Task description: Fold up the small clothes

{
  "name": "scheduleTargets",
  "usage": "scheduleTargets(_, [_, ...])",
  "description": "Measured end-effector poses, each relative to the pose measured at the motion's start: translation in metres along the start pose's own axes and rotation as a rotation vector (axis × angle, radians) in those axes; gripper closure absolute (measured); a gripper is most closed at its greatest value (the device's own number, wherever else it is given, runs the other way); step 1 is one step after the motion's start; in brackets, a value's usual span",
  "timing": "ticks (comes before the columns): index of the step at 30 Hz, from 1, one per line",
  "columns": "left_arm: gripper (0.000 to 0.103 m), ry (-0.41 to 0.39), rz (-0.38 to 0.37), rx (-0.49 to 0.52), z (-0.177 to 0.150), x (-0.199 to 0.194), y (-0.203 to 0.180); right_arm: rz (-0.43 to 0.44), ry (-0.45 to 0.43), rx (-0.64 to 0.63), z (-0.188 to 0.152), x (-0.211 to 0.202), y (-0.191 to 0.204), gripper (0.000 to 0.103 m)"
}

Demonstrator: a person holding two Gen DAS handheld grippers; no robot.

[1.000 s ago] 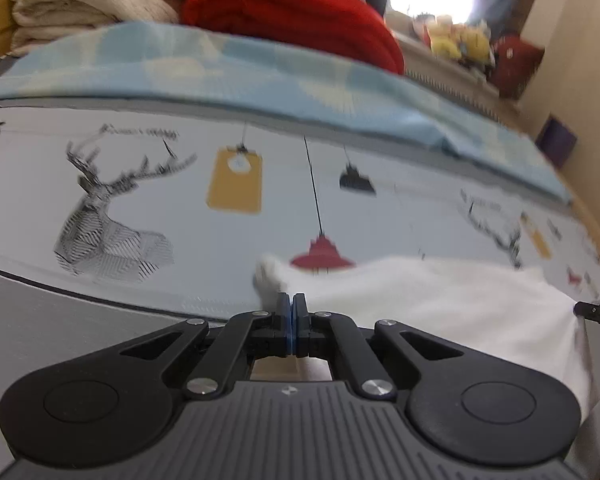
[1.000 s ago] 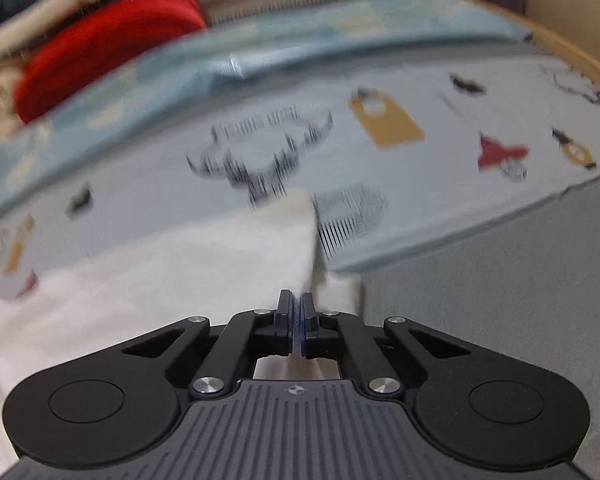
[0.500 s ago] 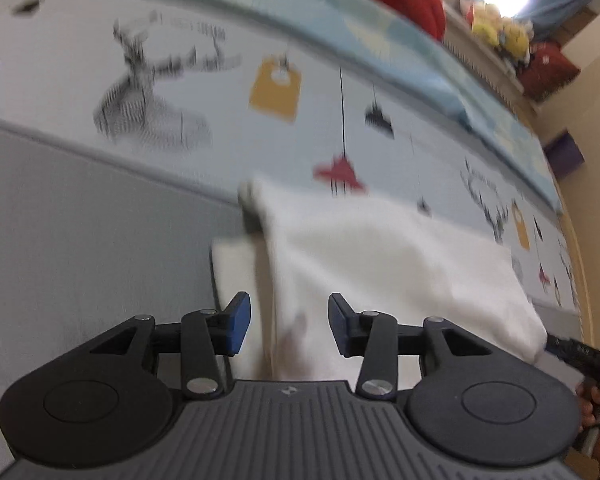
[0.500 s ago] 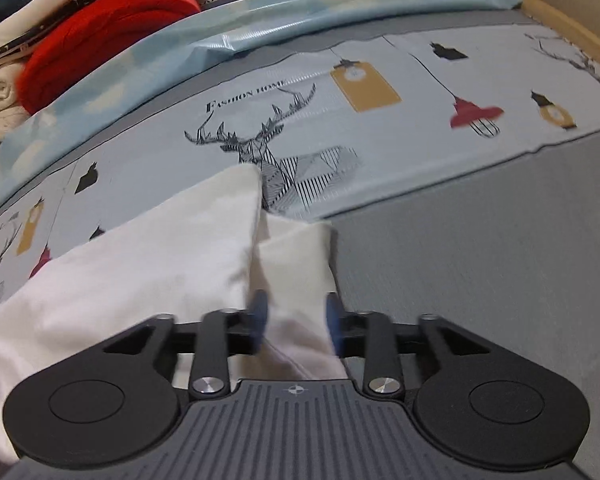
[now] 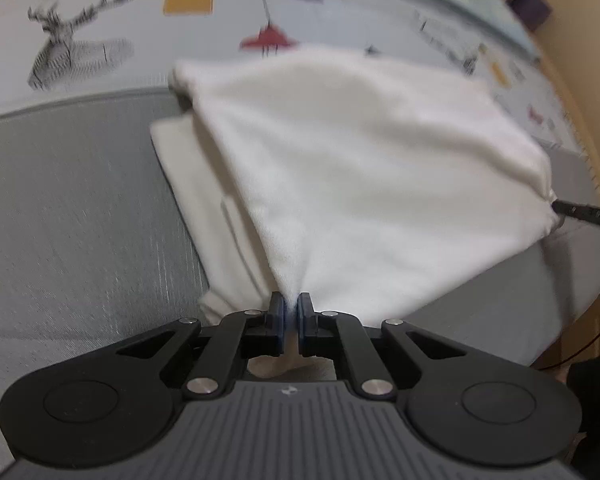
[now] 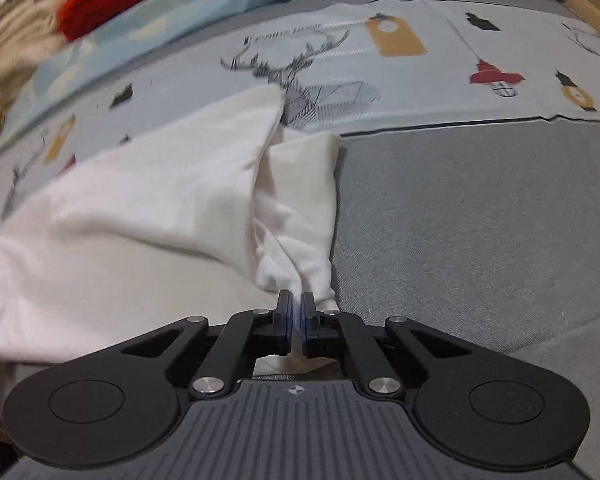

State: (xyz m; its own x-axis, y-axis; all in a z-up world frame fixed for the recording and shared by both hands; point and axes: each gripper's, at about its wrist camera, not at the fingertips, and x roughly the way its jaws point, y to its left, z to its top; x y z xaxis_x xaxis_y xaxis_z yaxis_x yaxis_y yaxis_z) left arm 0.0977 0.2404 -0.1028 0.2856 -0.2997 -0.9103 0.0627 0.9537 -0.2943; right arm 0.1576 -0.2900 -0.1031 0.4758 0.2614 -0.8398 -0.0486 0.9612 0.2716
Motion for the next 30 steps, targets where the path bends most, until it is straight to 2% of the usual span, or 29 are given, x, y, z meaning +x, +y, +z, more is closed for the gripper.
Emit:
scheduleTargets(3, [0.097, -0.111, -0.061, -0.037, 0.000, -0.032, 0.007, 0.054, -0.066, 0.075, 0.003, -0.024, -0.011, 0.100])
scheduleTargets(5, [0.097, -0.135, -0.058, -0.047, -0.002, -0.044, 0.009, 0.085, -0.075, 0.104, 0.003, -0.037, -0.015, 0.101])
scheduleTargets(7, [0.097, -0.093, -0.043, -0.042, -0.007, -0.043, 0.012, 0.060, -0.009, 0.124, -0.005, -0.042, -0.018, 0.101])
scheduleTargets(9, [0.097, 0.016, -0.005, 0.006, -0.016, -0.027, 0.008, 0.030, 0.097, 0.120, -0.016, -0.035, -0.022, 0.100])
scheduleTargets(11, [0.096, 0.110, 0.056, 0.060, -0.025, -0.011, 0.004, 0.010, 0.195, 0.056, -0.026, -0.023, -0.017, 0.098])
scheduleTargets(12, [0.096, 0.117, 0.073, 0.068, -0.025, -0.009, 0.005, -0.004, 0.207, 0.018, -0.028, -0.021, -0.014, 0.098])
scheduleTargets(13, [0.094, 0.104, 0.068, 0.057, -0.025, -0.011, 0.008, -0.023, 0.194, -0.010, -0.030, -0.023, -0.011, 0.098])
scheduleTargets(14, [0.087, 0.086, 0.055, 0.037, -0.024, -0.014, 0.010, -0.033, 0.168, -0.015, -0.029, -0.026, -0.011, 0.095])
scheduleTargets(15, [0.080, 0.062, 0.037, 0.012, -0.021, -0.017, 0.012, -0.030, 0.127, 0.004, -0.027, -0.031, -0.012, 0.088])
scheduleTargets(16, [0.078, 0.042, 0.026, -0.001, -0.020, -0.021, 0.014, -0.012, 0.093, 0.024, -0.025, -0.034, -0.014, 0.084])
scheduleTargets(18, [0.071, 0.026, 0.017, -0.021, -0.015, -0.019, 0.014, 0.026, 0.029, 0.043, -0.021, -0.039, -0.013, 0.067])
scheduleTargets(20, [0.070, 0.048, 0.021, -0.034, -0.010, -0.012, 0.012, 0.027, -0.003, 0.045, -0.017, -0.034, -0.009, 0.062])
scheduleTargets(23, [0.070, 0.095, 0.042, 0.000, -0.010, 0.005, 0.007, 0.025, 0.009, 0.041, -0.014, -0.023, -0.005, 0.062])
scheduleTargets(24, [0.072, 0.109, 0.054, 0.019, -0.011, 0.010, 0.005, 0.037, 0.022, 0.025, -0.014, -0.018, -0.002, 0.078])
scheduleTargets(25, [0.077, 0.119, 0.067, 0.035, -0.013, 0.012, 0.001, 0.058, 0.037, 0.005, -0.017, -0.015, 0.002, 0.100])
scheduleTargets(26, [0.100, 0.126, 0.066, 0.049, -0.015, 0.013, 0.000, 0.074, 0.049, -0.021, -0.018, -0.014, 0.006, 0.103])
scheduleTargets(28, [0.099, 0.092, 0.048, 0.087, -0.015, 0.004, -0.004, 0.080, 0.028, -0.032, -0.020, -0.023, 0.010, 0.103])
scheduleTargets(30, [0.099, 0.062, 0.027, 0.068, -0.013, -0.002, -0.001, 0.038, 0.015, 0.047, -0.018, -0.032, -0.001, 0.103])
